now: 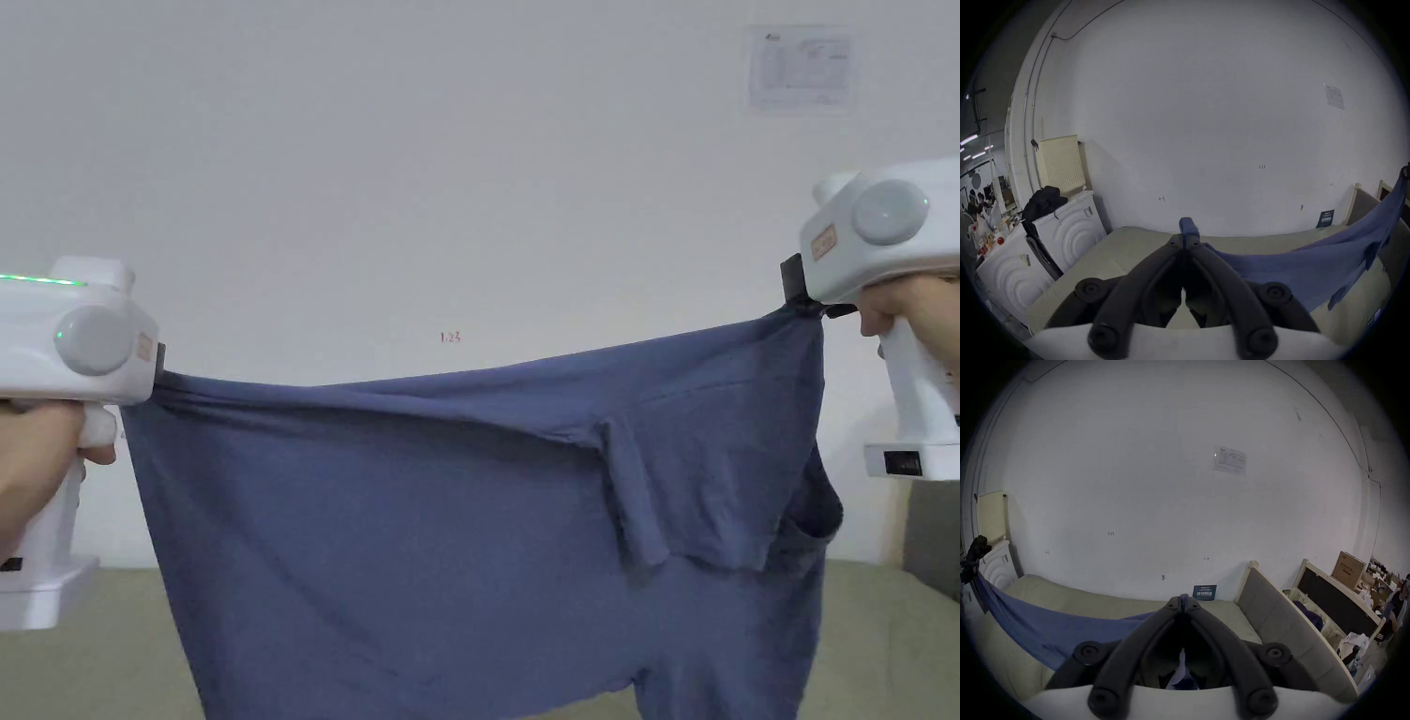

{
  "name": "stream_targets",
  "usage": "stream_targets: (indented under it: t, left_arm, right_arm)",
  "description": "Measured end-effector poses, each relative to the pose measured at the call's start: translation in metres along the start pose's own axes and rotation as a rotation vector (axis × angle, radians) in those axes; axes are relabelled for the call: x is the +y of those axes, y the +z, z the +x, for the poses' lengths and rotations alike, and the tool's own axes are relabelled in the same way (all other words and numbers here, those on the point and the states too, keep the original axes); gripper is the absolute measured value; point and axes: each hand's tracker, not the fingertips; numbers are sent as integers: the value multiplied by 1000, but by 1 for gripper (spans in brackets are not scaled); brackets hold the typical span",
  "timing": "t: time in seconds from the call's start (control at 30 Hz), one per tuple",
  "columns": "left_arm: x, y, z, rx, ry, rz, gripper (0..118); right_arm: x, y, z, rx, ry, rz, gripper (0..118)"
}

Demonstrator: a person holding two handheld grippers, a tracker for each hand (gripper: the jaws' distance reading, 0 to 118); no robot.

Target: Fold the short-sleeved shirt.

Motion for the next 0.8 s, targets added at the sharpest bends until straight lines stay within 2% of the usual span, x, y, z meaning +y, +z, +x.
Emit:
stream_targets:
  t: [0.23,0.4,0.43,0.57,0.67,0.8]
  left_arm:
    - [-120,-46,21,-62,-73,-207,0]
    - [-225,-36,28,-126,-106,-329,0]
    - [-240,-32,28,-137,-116,-350,0]
    - [-292,-2,12,-167,-64,-418,0]
    - [-310,29,-5,-188,-32,-448,0]
    - [-325,86,-25,-194,-29,-449,0]
  right_arm:
    - [-125,-52,-3,46,13,-210,0]
    - [-242,-53,3,102,-40,-402,0]
    - [-258,-51,4,102,-30,-440,0]
    - [-323,-19,14,120,-71,-543,0]
    - [-351,20,23,153,-64,-567,0]
    - [-381,83,37,178,-104,-580,0]
